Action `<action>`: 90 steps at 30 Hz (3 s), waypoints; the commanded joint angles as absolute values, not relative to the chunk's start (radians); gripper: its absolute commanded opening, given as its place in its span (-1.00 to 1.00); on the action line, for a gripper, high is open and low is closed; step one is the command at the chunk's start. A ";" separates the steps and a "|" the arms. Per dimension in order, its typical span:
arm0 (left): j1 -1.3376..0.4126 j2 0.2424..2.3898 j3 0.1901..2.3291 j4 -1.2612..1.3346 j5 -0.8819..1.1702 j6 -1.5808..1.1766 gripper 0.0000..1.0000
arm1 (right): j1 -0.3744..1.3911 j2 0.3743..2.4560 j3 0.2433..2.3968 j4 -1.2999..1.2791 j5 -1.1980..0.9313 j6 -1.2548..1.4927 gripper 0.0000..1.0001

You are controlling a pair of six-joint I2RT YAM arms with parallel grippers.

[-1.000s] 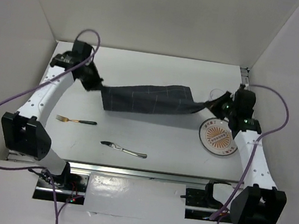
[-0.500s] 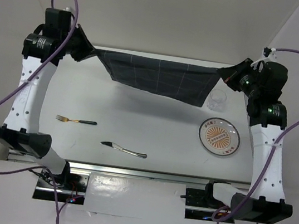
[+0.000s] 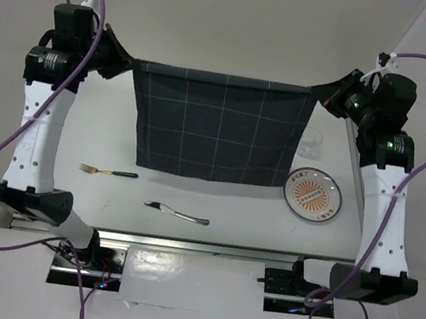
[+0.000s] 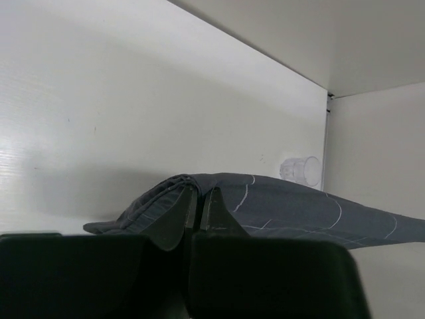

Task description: Set the dinner table for one person

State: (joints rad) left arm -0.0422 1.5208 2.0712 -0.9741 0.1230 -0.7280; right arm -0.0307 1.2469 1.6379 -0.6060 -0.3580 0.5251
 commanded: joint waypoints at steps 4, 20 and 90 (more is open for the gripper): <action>-0.005 1.698 2.212 -0.902 0.124 -0.664 -1.00 | -0.043 1.416 1.741 -0.401 -0.360 0.495 -1.00; 0.121 1.881 2.214 -0.713 0.405 -0.730 -1.00 | -0.043 1.631 1.751 -0.181 -0.449 0.525 -1.00; -0.138 2.112 1.554 -0.758 0.141 -0.612 -1.00 | 0.273 1.720 0.971 -0.437 0.047 0.551 -0.99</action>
State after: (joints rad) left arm -0.1223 2.1193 1.5799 -0.7448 0.1761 -0.6277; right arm 0.2661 1.7481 1.0119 -0.3809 -0.0422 0.5556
